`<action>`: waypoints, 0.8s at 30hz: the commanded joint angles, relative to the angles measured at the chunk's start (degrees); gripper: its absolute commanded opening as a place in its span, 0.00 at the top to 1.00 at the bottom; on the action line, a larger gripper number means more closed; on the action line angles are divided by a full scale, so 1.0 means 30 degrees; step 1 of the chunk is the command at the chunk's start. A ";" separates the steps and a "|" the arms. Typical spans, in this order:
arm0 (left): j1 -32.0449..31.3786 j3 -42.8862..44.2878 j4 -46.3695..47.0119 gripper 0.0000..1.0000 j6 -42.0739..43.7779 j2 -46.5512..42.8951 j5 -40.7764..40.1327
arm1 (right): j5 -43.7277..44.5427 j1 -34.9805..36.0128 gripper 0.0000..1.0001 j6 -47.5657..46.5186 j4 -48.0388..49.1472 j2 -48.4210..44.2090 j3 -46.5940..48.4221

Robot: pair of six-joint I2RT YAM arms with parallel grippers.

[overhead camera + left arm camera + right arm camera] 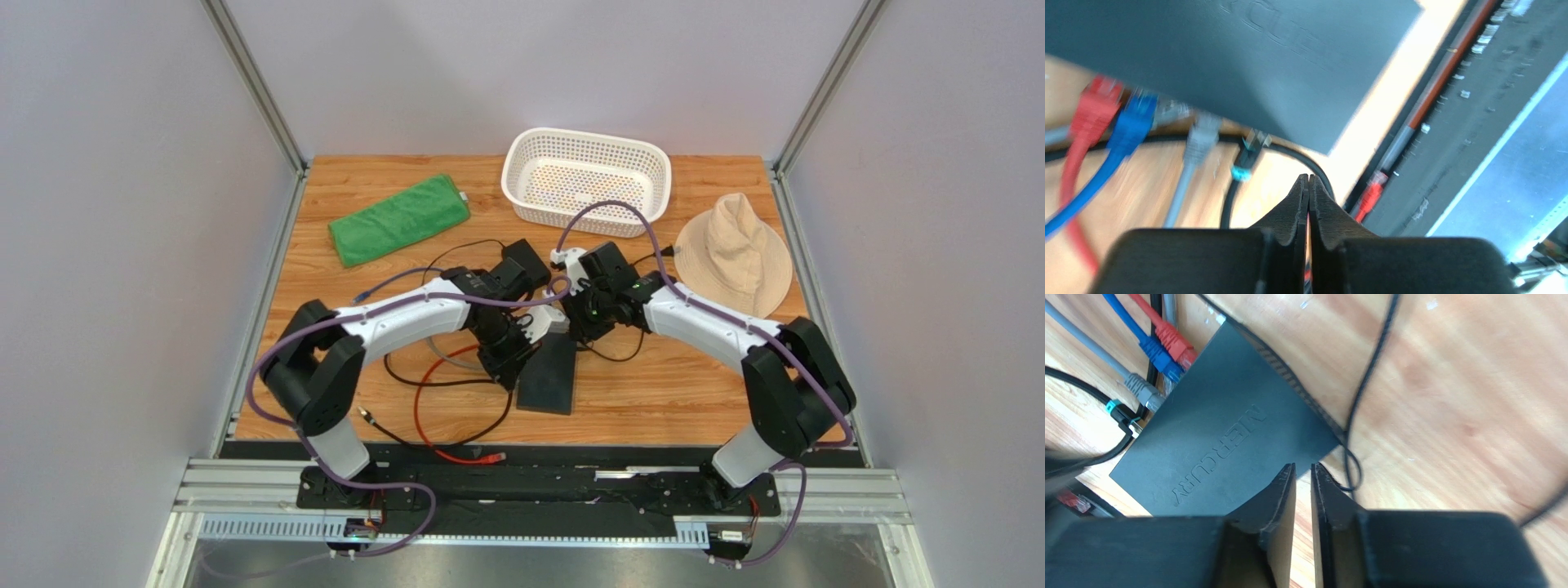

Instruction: Pull the plug from the switch port

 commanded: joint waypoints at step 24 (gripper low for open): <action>0.4624 1.0278 -0.3543 0.31 0.1425 -0.1824 -0.0597 | -0.4725 -0.3940 0.25 -0.7890 -0.6369 -0.2013 0.5883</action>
